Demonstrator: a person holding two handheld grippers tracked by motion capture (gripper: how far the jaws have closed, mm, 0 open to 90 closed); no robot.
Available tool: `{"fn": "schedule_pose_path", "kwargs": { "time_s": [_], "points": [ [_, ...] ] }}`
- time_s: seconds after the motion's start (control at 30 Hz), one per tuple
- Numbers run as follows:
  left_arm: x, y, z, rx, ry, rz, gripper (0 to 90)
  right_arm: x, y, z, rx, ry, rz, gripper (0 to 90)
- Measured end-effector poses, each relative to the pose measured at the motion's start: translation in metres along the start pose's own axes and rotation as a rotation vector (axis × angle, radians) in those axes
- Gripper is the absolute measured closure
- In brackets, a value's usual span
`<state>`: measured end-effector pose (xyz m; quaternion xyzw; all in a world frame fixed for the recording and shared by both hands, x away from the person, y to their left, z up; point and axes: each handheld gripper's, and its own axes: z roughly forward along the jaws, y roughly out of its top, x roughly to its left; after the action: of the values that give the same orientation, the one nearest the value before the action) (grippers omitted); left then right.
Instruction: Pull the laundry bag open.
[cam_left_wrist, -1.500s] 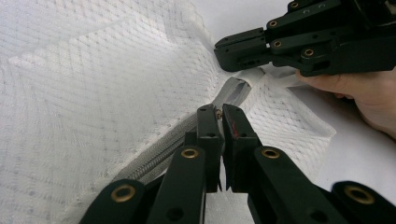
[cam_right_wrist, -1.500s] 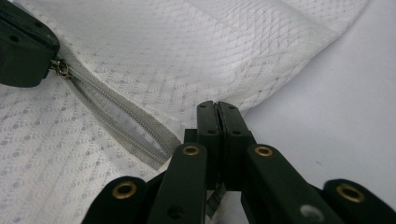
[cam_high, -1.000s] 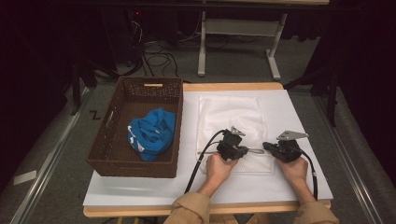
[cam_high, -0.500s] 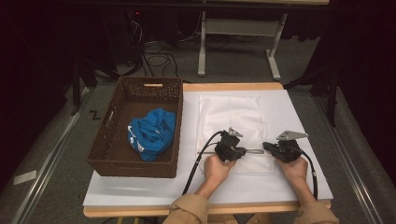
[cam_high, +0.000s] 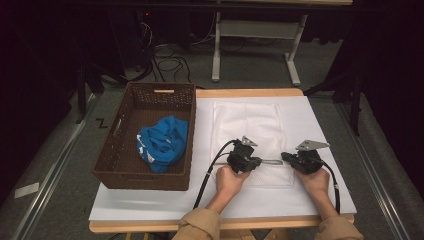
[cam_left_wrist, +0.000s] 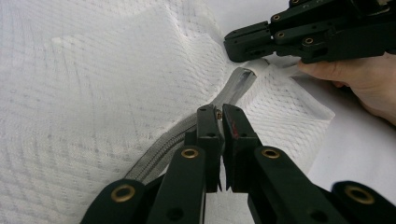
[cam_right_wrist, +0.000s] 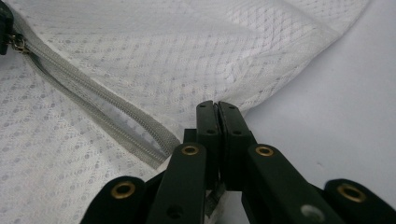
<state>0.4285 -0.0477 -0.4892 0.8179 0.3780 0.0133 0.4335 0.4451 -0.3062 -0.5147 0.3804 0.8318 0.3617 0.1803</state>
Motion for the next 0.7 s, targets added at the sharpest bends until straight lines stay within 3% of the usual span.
{"fn": "schedule_pose_path", "kwargs": {
  "time_s": [0.7],
  "points": [
    [0.003, -0.007, -0.011, -0.015, 0.009, 0.004, 86.3, 0.0, 0.0, 0.0, 0.003, 0.001, -0.001, 89.0]
  ]
}}
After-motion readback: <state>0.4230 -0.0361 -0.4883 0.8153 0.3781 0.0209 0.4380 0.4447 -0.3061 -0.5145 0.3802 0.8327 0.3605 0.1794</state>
